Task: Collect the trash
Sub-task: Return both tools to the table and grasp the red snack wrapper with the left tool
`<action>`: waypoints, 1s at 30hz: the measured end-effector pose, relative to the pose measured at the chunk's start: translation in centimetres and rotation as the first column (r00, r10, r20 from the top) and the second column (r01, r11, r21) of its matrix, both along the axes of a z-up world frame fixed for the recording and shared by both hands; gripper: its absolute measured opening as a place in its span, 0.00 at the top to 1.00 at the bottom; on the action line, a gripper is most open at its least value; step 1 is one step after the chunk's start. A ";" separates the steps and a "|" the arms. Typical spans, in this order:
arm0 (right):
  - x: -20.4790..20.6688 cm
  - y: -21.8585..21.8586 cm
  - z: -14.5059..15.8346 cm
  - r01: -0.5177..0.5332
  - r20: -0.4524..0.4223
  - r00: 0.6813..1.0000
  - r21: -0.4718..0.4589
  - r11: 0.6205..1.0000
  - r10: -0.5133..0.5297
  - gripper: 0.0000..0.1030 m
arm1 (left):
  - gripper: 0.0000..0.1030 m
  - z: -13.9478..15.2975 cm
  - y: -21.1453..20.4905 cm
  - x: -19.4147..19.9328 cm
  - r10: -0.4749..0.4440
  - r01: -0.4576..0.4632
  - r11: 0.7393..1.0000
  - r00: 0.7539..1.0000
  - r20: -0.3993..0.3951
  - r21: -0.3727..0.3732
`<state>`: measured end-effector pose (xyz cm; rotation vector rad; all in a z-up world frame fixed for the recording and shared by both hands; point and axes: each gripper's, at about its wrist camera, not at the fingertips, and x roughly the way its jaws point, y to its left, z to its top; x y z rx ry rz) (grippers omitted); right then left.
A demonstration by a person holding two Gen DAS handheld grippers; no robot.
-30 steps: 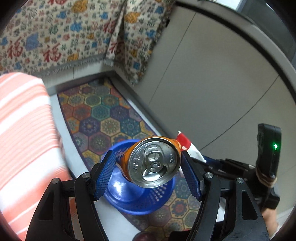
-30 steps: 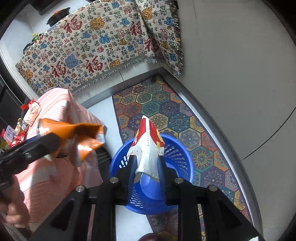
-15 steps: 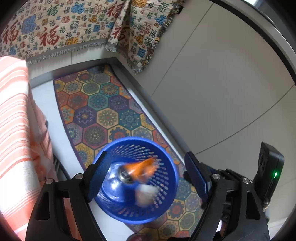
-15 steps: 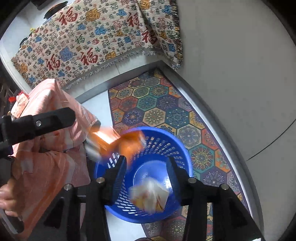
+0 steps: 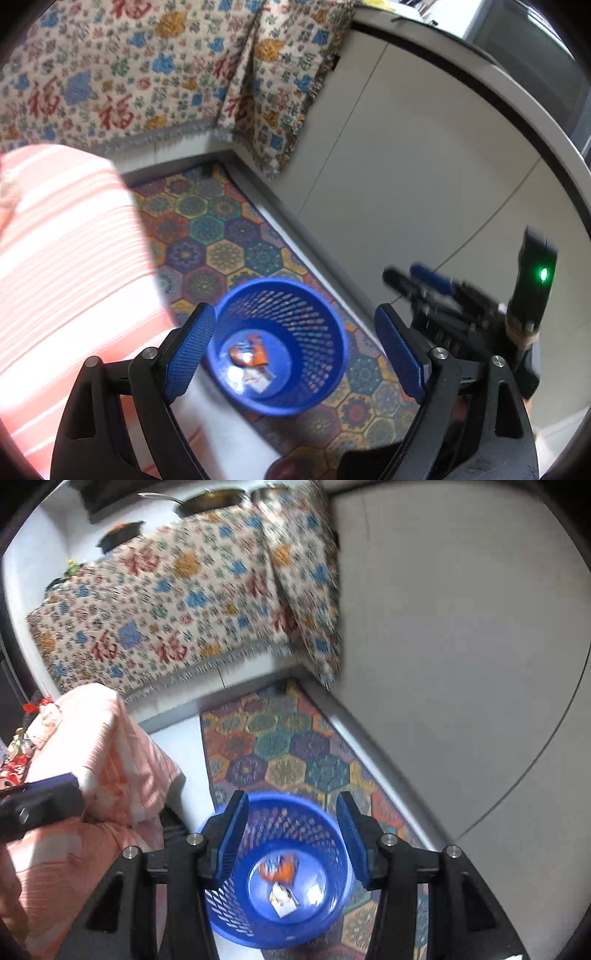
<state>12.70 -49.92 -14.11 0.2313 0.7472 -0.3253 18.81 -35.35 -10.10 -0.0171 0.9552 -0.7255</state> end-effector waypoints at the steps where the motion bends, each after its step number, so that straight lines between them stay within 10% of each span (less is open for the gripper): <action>1: 0.0 1.1 1.0 -0.019 0.019 1.000 -0.025 1.000 0.019 0.51 | 0.14 0.3 0.9 -0.4 0.006 -0.007 1.000 1.000 0.009 0.011; 12: 1.7 13.5 7.0 -0.257 0.098 0.957 -0.153 0.954 0.273 0.45 | 0.13 -0.2 17.2 -2.4 0.243 -0.259 0.940 0.965 0.095 0.223; 30: 9.1 35.2 1.5 -0.703 -0.148 0.710 -0.080 0.707 0.688 0.45 | 0.04 -3.8 34.5 1.6 0.544 -0.564 0.754 0.824 0.161 0.338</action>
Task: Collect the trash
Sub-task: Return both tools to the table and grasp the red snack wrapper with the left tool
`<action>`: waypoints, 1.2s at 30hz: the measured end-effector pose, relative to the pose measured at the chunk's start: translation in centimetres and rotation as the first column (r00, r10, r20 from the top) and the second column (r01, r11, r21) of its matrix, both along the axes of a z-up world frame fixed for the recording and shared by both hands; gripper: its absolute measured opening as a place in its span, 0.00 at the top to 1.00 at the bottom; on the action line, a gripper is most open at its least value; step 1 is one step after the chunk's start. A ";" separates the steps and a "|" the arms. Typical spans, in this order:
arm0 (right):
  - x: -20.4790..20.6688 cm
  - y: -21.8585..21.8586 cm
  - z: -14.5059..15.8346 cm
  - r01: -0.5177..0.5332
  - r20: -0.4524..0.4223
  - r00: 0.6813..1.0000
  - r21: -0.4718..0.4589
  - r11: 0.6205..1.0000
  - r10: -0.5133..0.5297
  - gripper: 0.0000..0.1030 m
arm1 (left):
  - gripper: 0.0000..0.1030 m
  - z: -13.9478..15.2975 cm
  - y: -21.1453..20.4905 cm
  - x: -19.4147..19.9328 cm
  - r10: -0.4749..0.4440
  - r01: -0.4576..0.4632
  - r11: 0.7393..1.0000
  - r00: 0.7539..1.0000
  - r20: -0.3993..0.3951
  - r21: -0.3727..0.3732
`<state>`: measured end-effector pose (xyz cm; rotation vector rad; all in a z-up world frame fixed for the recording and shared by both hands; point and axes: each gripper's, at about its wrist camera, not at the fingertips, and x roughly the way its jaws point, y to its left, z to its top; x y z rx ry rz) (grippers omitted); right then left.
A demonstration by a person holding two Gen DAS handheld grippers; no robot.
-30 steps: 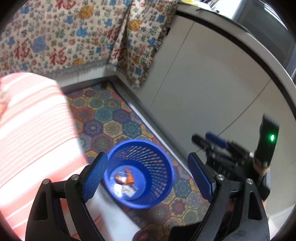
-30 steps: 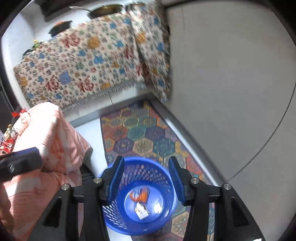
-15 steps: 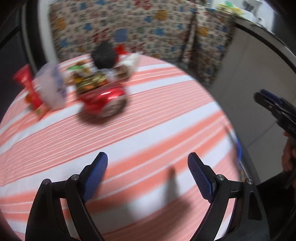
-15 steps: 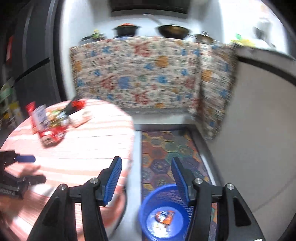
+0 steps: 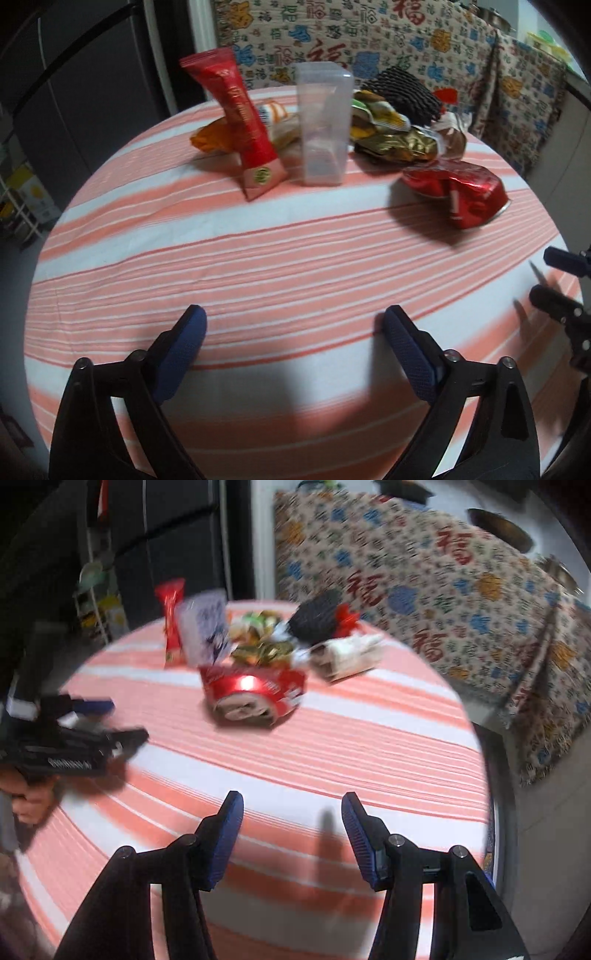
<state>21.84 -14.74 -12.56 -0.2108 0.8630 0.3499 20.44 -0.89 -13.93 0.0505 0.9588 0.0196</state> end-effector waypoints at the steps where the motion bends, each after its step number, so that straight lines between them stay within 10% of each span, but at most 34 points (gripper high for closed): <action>1: 0.2 0.7 -0.5 -0.008 -0.010 1.000 -0.016 1.000 0.008 0.45 | 0.00 -0.1 0.0 -0.2 0.000 0.000 1.000 1.000 0.004 0.005; 18: 3.4 2.9 -2.0 0.054 -0.040 0.998 0.011 0.998 -0.054 0.22 | 0.00 -0.1 1.1 -0.1 -0.019 0.018 0.999 1.000 -0.019 -0.038; 26: 2.6 3.3 -1.1 0.051 0.027 0.998 0.018 0.999 -0.051 0.20 | 0.01 2.2 5.9 3.9 0.055 -0.038 0.981 0.995 0.082 -0.193; 30: 2.5 3.8 0.8 0.041 0.109 0.993 0.041 0.998 -0.045 0.20 | 0.19 1.6 7.0 7.0 0.056 -0.039 0.976 0.996 0.073 -0.214; 36: 4.4 4.9 0.5 0.025 0.083 0.996 0.069 0.997 -0.030 0.20 | 0.20 1.2 6.4 9.4 0.043 -0.020 0.968 0.995 0.086 -0.250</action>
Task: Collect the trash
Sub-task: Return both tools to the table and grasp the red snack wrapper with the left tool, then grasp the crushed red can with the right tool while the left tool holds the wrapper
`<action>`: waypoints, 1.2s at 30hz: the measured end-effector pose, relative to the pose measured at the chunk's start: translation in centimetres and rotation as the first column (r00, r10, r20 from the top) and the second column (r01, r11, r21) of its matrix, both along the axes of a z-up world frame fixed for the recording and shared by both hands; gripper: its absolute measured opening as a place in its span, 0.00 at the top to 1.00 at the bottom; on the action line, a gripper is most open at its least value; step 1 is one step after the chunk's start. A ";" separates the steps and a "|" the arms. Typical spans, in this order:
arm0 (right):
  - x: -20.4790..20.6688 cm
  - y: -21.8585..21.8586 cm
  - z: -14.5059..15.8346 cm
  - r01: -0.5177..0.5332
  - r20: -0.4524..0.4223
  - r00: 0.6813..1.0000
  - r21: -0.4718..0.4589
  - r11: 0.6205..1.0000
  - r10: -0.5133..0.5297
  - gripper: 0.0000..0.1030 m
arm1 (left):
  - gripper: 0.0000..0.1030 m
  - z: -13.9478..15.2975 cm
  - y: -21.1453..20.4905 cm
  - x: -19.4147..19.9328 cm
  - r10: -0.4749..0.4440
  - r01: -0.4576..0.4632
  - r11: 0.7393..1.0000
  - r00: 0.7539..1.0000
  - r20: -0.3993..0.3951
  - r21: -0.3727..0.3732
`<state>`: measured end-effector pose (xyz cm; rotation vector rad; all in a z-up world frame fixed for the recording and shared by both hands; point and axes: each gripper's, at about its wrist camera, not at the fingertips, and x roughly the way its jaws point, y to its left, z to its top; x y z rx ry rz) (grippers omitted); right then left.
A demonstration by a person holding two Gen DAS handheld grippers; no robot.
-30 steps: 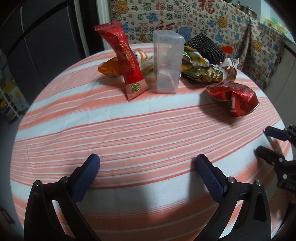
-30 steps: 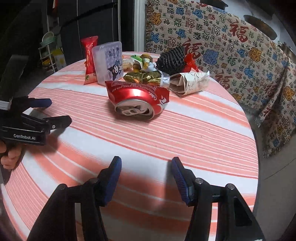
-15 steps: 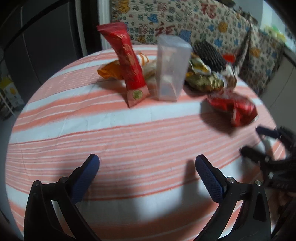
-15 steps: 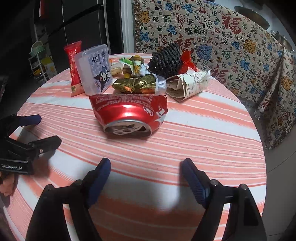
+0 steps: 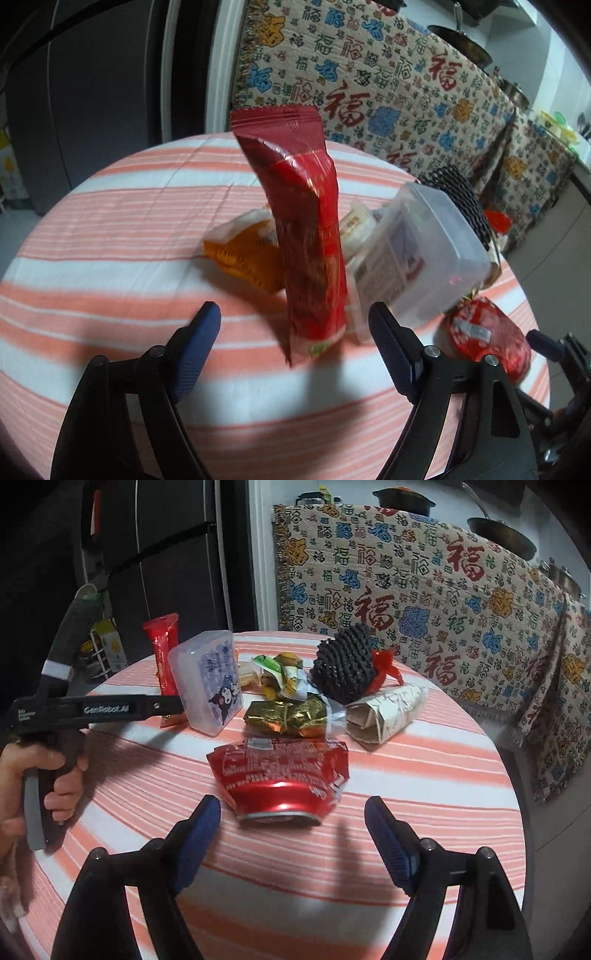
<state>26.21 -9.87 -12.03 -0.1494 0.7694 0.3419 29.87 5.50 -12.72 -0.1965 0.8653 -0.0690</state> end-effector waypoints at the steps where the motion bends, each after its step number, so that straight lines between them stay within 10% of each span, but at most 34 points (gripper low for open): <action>1: 0.1 0.2 0.0 -0.004 0.007 1.000 -0.005 1.000 0.004 0.20 | 0.24 -0.1 -0.2 0.3 -0.003 0.003 1.000 1.000 -0.002 -0.004; 2: 0.2 0.3 0.0 -0.005 0.012 1.000 -0.005 1.000 0.005 0.20 | 0.30 -0.2 -0.3 0.3 -0.014 0.014 1.000 1.000 -0.003 -0.009; 4: 0.5 0.5 0.1 -0.004 0.011 1.000 0.005 1.000 0.004 0.26 | 0.75 -0.3 -0.7 0.1 -0.043 0.043 0.999 0.999 -0.011 -0.012; 10: -0.3 -0.3 1.2 -0.020 0.007 1.000 0.033 0.999 0.020 1.00 | 0.76 0.8 -0.8 -3.0 -0.076 0.076 0.997 0.997 0.018 -0.020; 16: -1.4 -2.0 0.7 -0.049 -0.054 0.997 0.013 0.999 0.050 0.95 | 0.76 1.1 -0.8 -7.9 -0.123 0.123 0.992 0.992 -0.018 -0.037; 19: -1.5 -2.0 0.7 -0.041 -0.024 0.999 0.001 0.999 0.041 0.24 | 0.76 0.8 -1.3 -10.0 -0.132 0.131 0.991 0.991 -0.022 -0.037; 20: -1.5 -1.9 0.9 -0.034 -0.007 0.999 0.027 0.999 0.034 0.20 | 0.76 0.8 -1.6 -10.6 -0.131 0.131 0.991 0.991 -0.020 -0.033; 23: -0.9 -0.3 1.6 -0.038 0.013 0.999 0.018 0.999 0.037 0.20 | 0.76 0.6 -2.0 -11.4 -0.126 0.126 0.992 0.992 -0.012 -0.020; 28: 0.2 6.4 1.1 -0.071 0.088 0.991 -0.289 0.955 0.101 0.20 | 0.76 0.3 -2.0 -11.2 -0.117 0.116 0.992 0.993 -0.019 -0.051; 30: 1.2 8.1 -0.3 -0.052 0.081 0.993 -0.396 0.917 0.091 0.27 | 0.76 0.3 -1.8 -11.4 -0.115 0.113 0.992 0.993 -0.016 -0.057; 31: 1.6 8.2 -0.5 -0.016 0.093 0.994 -0.423 0.906 0.061 0.47 | 0.76 0.3 -1.7 -11.4 -0.113 0.112 0.992 0.994 -0.006 -0.058; 36: 1.3 2.2 3.7 0.097 0.020 0.995 -0.164 0.982 -0.095 0.62 | 0.76 0.3 -1.7 -12.1 -0.122 0.121 0.989 0.993 0.001 -0.081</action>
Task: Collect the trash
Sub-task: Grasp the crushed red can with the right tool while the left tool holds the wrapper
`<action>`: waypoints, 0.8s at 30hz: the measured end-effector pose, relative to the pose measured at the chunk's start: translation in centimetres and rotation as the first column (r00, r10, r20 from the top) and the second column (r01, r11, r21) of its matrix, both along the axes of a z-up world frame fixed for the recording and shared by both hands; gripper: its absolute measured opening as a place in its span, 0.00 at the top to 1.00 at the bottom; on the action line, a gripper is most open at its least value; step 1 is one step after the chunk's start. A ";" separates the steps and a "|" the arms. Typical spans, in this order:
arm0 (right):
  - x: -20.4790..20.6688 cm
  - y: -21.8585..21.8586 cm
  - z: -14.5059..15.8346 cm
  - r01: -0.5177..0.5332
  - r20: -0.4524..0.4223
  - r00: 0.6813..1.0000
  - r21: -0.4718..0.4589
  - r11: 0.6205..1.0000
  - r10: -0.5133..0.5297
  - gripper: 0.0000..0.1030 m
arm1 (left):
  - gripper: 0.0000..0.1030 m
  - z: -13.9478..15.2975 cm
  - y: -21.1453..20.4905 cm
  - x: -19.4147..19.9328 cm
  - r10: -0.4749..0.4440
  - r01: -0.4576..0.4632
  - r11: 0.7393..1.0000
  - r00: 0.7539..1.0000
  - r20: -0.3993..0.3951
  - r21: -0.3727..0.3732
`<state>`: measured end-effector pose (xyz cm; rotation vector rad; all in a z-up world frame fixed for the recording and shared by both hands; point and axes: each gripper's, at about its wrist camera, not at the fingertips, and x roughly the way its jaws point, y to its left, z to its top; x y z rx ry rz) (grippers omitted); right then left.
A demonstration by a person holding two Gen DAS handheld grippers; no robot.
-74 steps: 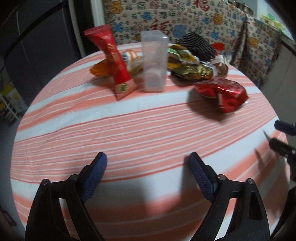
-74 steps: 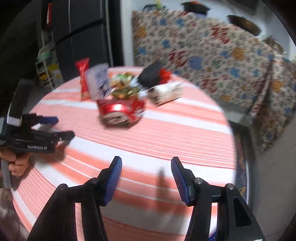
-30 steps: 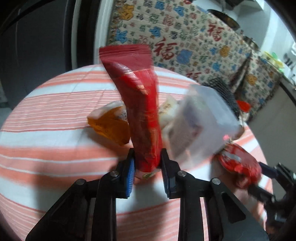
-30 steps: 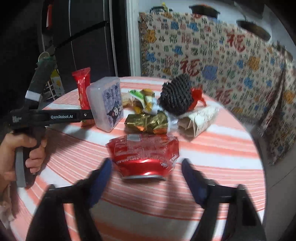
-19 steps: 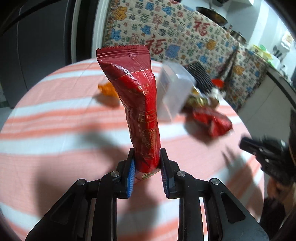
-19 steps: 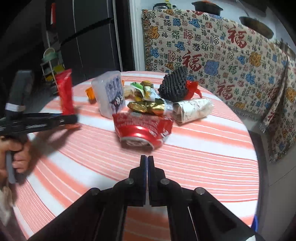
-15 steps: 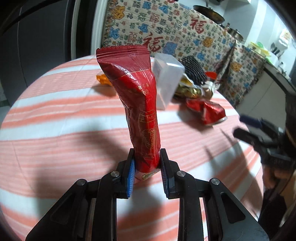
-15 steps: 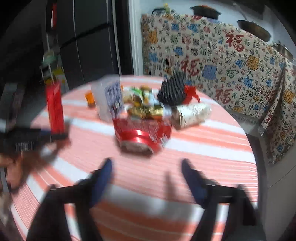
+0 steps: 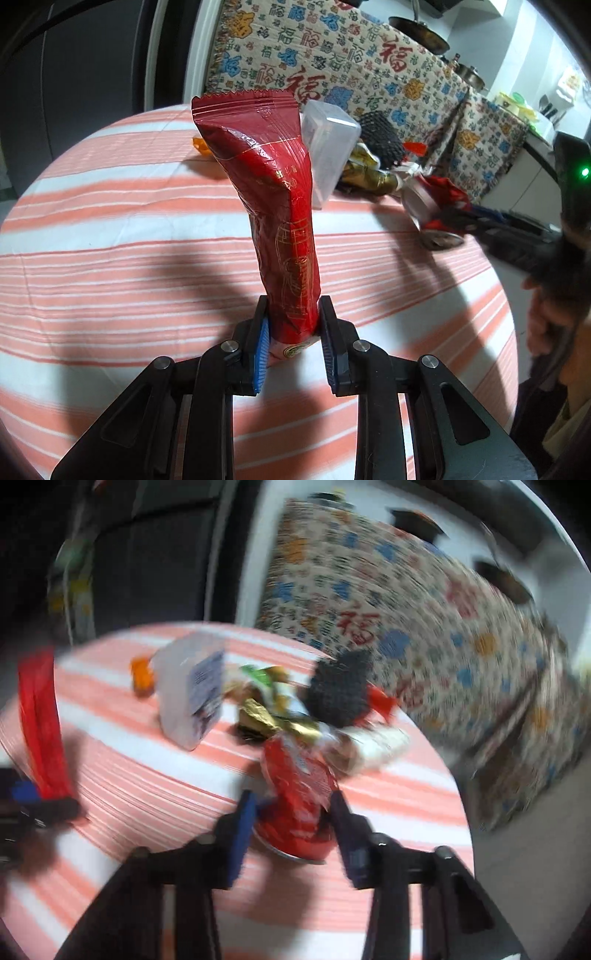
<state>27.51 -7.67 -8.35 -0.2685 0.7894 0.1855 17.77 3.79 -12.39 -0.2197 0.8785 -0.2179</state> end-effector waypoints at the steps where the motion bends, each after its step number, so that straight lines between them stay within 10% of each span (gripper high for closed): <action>1: -0.1 -1.6 0.7 0.019 -0.034 0.999 0.083 0.996 -0.016 0.62 | 0.76 0.0 -0.2 -0.1 -0.005 0.005 1.000 1.000 0.000 -0.005; 9: -2.5 -10.8 0.5 0.164 -0.239 0.969 0.432 0.887 -0.063 0.63 | 0.76 1.5 -2.5 -0.7 -0.066 0.066 0.997 0.998 0.019 -0.028; 24: -5.2 -14.9 0.9 0.194 -0.224 0.969 0.426 0.884 -0.105 0.66 | 0.77 2.5 -9.4 -0.6 -0.198 0.198 0.980 0.980 0.007 -0.034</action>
